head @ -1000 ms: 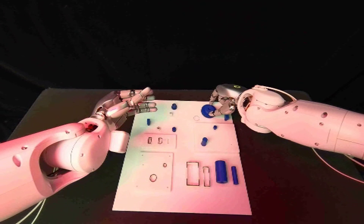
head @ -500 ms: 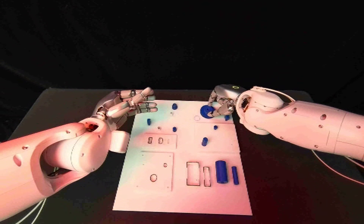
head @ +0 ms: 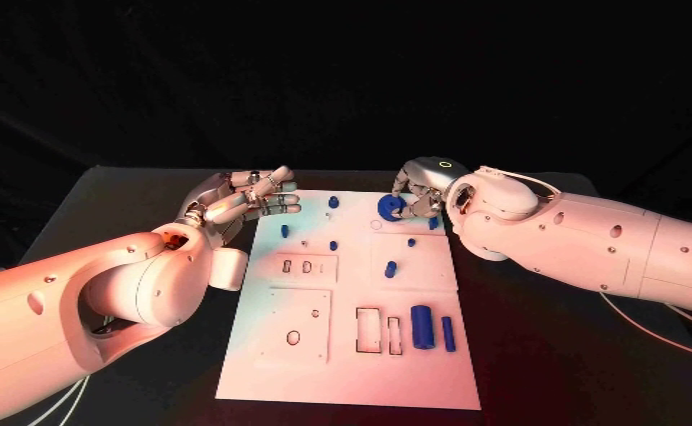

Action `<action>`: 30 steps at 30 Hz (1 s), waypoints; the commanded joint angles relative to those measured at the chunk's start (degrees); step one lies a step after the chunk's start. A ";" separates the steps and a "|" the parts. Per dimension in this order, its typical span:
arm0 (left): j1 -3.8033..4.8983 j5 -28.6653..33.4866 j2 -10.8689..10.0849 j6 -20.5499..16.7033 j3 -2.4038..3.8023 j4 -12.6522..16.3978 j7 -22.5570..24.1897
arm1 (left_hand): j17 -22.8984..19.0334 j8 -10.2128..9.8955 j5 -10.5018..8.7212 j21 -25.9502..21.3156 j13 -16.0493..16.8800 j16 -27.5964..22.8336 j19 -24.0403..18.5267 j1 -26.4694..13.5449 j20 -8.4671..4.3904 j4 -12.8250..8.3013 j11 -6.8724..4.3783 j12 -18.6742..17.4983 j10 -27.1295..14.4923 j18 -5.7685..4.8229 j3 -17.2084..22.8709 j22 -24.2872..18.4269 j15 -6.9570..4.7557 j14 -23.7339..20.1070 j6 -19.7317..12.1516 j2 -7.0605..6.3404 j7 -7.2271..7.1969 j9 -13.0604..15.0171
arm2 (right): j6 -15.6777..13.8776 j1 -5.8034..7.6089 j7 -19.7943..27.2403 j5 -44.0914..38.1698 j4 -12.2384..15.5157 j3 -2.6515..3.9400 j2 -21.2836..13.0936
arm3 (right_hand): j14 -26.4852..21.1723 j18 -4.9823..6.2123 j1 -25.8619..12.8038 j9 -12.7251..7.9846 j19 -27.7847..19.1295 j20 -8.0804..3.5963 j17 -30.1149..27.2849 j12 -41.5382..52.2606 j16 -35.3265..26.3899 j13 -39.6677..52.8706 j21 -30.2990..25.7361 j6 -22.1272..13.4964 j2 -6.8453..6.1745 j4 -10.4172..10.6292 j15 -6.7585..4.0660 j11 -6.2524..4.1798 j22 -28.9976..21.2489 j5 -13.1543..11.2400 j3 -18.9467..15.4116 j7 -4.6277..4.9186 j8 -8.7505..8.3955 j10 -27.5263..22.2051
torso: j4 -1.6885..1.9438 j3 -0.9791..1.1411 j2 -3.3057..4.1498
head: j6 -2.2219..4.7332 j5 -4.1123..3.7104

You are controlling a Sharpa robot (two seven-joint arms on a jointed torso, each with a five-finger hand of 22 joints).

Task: Assemble the parts on the task board

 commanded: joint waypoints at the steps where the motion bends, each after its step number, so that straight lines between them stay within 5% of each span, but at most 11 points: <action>1: 0.07 0.06 0.03 1.26 0.04 0.03 0.06 | 0.11 -0.28 0.24 0.34 -0.05 -0.24 -0.55 0.46 0.04 -0.27 0.31 -0.24 -0.20 0.04 0.06 0.07 0.16 -0.32 -0.29 0.40 0.25 -0.05 | -2.97 -0.02 -1.01 -3.18 1.52 0.02 -0.34 | 5.87 -0.80 0.29 0.10 4.75 -0.46 15.09 0.37 0.34 15.08 0.39 0.52 0.23 0.06 -0.42 -0.39 13.62 -0.24 0.31 0.00 0.04 5.90 | -0.04 -0.01 -0.01 | 0.05 0.16; 12: 0.07 0.06 0.14 1.31 0.04 -0.25 0.03 | 0.11 -0.28 0.24 0.34 -0.05 -0.24 -0.55 0.46 0.04 -0.27 0.31 -0.24 -0.20 0.04 0.06 0.07 0.16 -0.32 -0.29 0.40 0.25 -0.05 | -5.03 0.43 -2.55 -6.19 5.19 0.09 2.59 | 5.87 -0.96 0.24 0.08 5.20 -0.49 15.09 0.37 0.34 15.08 0.83 0.67 0.17 0.15 -0.45 -0.43 14.15 -0.16 0.58 -0.06 0.00 5.90 | 0.11 0.02 0.05 | 0.37 0.41; 30: 0.07 0.06 0.28 1.33 0.04 -0.09 0.04 | 0.14 -0.32 0.23 0.39 -0.04 -0.28 -0.60 0.54 0.06 -0.33 0.33 -0.27 -0.22 0.05 0.13 0.10 0.18 -0.31 -0.31 0.46 0.26 -0.05 | -4.01 0.06 -1.94 -6.16 -1.23 -0.18 11.26 | 5.87 -0.93 -0.37 -0.08 5.10 -0.54 15.09 0.12 0.34 14.80 0.74 0.54 -0.11 0.60 -0.46 -0.38 14.05 -0.13 1.05 0.04 -0.39 5.66 | 0.21 -0.06 0.14 | 0.15 1.15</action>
